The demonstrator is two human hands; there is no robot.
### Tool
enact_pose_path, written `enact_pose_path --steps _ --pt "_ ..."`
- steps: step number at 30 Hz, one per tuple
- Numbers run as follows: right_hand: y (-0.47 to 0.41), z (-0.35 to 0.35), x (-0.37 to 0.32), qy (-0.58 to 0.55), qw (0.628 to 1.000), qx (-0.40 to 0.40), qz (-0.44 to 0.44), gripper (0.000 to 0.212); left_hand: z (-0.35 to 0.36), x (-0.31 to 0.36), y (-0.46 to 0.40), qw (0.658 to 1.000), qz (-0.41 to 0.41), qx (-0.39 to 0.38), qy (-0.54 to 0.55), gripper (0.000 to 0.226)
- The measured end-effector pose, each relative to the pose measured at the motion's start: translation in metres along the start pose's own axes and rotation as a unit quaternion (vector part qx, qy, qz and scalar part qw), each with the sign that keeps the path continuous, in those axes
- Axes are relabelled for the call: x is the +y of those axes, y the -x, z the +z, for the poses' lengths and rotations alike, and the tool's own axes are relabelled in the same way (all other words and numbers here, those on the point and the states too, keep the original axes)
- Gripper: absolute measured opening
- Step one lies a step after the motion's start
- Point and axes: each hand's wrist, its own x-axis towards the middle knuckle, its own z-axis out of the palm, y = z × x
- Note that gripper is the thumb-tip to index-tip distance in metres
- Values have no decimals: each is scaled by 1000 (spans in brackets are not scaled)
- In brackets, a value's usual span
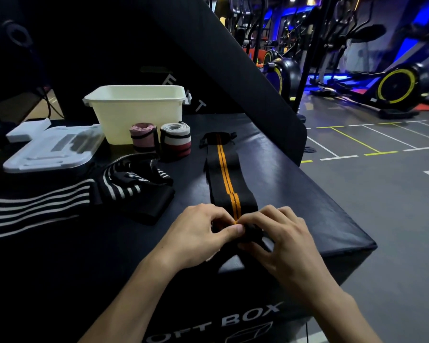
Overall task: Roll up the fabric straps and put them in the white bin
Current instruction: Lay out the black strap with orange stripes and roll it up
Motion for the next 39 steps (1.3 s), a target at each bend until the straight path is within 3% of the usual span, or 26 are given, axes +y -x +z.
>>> enact_pose_path --steps 4,6,9,14,18,24,32,39 --pt "-8 8 4 -14 1000 -3 11 31 5 -5 -2 997 25 73 11 31" --pt "-12 10 5 -22 1000 -1 3 32 7 -7 -4 991 77 100 -48 40" --pt "-13 9 5 -20 1000 -12 -16 33 8 -11 -8 984 127 49 -115 58" --pt "-6 -3 8 -79 993 -83 -23 41 7 -12 -7 989 59 -55 -126 73" --pt "-2 -8 2 -103 988 -112 -28 47 3 -13 -10 984 24 -68 -163 51" --pt "1 -12 0 -142 983 -117 -17 42 6 -13 -27 975 -22 -59 -211 50" --pt "5 -12 0 -167 982 -91 -14 28 0 -27 -39 999 24 9 -36 58" --pt "8 -14 -3 -159 983 -95 -20 29 -16 -33 -43 996 67 -55 -22 39"
